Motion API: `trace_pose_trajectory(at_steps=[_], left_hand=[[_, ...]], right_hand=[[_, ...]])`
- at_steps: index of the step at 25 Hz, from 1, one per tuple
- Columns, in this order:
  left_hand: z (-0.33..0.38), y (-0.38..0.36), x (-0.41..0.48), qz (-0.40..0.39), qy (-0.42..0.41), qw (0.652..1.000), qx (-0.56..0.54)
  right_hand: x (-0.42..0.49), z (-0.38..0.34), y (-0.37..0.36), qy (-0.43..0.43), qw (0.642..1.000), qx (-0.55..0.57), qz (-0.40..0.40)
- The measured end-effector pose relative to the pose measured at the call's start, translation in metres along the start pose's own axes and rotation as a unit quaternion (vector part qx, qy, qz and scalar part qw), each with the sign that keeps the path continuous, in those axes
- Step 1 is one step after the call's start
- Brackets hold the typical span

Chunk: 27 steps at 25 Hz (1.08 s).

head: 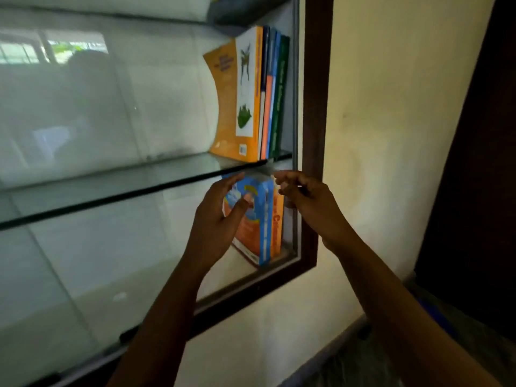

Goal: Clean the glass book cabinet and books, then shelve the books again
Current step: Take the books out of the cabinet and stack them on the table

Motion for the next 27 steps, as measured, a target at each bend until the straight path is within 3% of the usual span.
trace_pose_trajectory(at_steps=[4,12,14,16,17,22,27], left_hand=[[-0.014,-0.011,0.080,0.038,-0.066,0.997,0.035],[-0.027,-0.023,0.159,0.047,0.043,0.989,-0.130],[-0.032,-0.023,0.164,0.049,0.080,0.976,-0.199],[-0.040,-0.017,0.170,0.088,0.096,0.959,-0.253],[-0.042,-0.012,0.172,0.114,0.088,0.955,-0.260],[-0.047,-0.002,0.172,0.156,0.079,0.959,-0.221],[-0.044,-0.005,0.172,0.149,0.074,0.964,-0.207]], right_hand=[[0.076,0.011,-0.009,0.048,0.997,0.021,0.056],[0.125,0.014,-0.051,0.117,0.989,0.026,0.082],[0.130,0.014,-0.056,0.132,0.991,0.033,0.015],[0.133,0.007,-0.066,0.144,0.983,0.011,-0.110],[0.134,0.004,-0.067,0.165,0.978,0.002,-0.127],[0.134,0.014,-0.048,0.207,0.975,0.036,0.067],[0.126,0.022,-0.056,0.186,0.977,0.028,0.102]])
Point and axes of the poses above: each hand's wrist, its own x-axis towards the middle knuckle, its own y-axis out of the back of the hand, z = x × y, the point moved 5 cm from there along x, towards the middle knuckle, and after that the axes turned 2 degrees about x, right-handed, at the moved point
